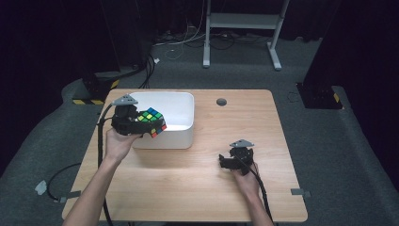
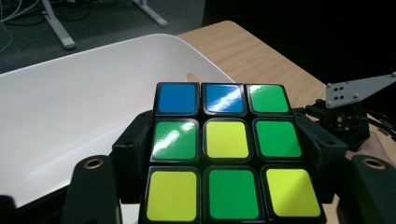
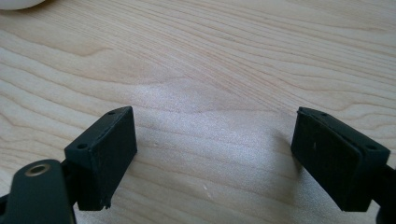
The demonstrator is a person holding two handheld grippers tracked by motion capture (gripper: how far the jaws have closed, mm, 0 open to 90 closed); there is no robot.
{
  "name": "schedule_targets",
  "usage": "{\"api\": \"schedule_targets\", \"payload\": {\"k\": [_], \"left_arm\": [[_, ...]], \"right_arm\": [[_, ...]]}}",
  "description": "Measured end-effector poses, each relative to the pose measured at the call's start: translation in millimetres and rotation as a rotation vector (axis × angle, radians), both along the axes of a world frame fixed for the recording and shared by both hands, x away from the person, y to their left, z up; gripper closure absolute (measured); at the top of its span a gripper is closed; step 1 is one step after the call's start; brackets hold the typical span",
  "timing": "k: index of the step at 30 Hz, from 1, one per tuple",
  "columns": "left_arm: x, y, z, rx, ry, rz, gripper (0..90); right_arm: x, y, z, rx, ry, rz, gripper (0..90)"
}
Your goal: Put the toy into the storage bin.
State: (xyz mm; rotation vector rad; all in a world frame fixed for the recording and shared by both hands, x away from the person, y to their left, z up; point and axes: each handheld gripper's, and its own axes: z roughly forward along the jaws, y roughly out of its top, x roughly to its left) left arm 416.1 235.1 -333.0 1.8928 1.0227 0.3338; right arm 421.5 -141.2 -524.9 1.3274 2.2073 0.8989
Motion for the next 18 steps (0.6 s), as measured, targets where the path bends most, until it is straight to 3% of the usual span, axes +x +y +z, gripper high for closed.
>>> {"api": "schedule_targets", "payload": {"k": [7,18], "left_arm": [[8.4,-0.2,0.6,0.018,-0.003,0.008,33.3],[26.0,5.6,2.8,0.02,-0.005,0.074,33.3]], "right_arm": [[0.0,0.1,0.0,0.001,0.0,-0.001,14.1],[0.0,0.0,0.0,0.0,0.0,0.0,14.1]]}}
